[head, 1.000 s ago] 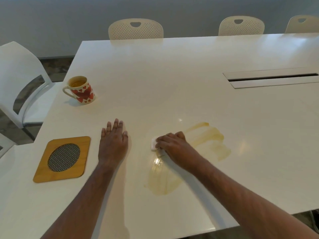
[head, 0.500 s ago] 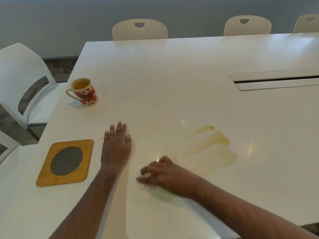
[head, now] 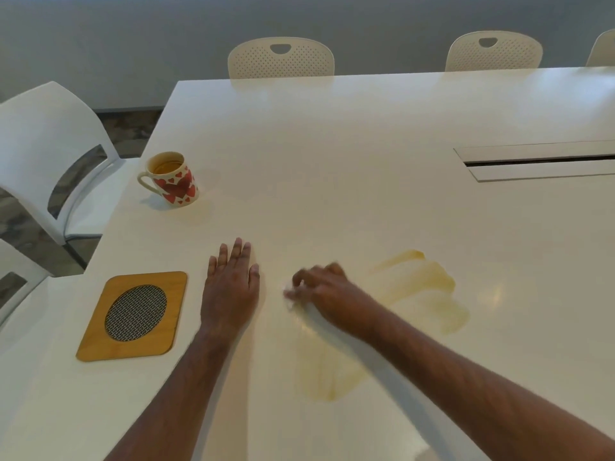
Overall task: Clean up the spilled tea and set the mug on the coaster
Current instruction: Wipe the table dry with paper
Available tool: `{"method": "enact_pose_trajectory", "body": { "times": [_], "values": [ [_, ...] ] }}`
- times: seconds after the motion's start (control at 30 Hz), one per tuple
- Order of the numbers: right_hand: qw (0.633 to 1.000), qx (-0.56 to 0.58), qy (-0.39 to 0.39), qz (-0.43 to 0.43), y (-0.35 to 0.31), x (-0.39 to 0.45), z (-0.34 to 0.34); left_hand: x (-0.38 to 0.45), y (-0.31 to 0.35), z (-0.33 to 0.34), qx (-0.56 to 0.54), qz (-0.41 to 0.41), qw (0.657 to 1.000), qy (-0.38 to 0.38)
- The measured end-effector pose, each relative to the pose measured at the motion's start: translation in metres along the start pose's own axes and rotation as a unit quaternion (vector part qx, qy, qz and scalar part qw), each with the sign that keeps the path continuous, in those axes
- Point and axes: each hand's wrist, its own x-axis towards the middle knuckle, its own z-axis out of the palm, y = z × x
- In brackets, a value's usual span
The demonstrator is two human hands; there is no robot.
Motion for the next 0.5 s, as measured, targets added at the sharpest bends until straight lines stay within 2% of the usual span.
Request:
{"method": "enact_pose_trajectory", "body": {
  "times": [0.1, 0.17, 0.27, 0.37, 0.5],
  "values": [
    [0.994, 0.024, -0.057, -0.088, -0.041, -0.024, 0.001, 0.002, -0.001, -0.001, -0.004, 0.001, 1.0, -0.007],
    [0.985, 0.001, -0.091, -0.146, -0.056, -0.035, -0.002, 0.003, -0.003, -0.004, -0.009, 0.008, 1.0, -0.013],
    [0.978, -0.039, -0.098, -0.179, -0.051, -0.035, -0.002, 0.006, -0.011, -0.009, -0.001, 0.031, 0.999, -0.026],
    [0.988, -0.023, -0.057, -0.143, -0.027, -0.017, 0.005, 0.006, -0.019, -0.011, -0.011, 0.048, 0.998, -0.025],
    [0.998, -0.037, 0.039, -0.013, 0.023, 0.021, 0.008, 0.006, -0.025, -0.015, -0.04, 0.057, 0.997, -0.027]
  ]
}}
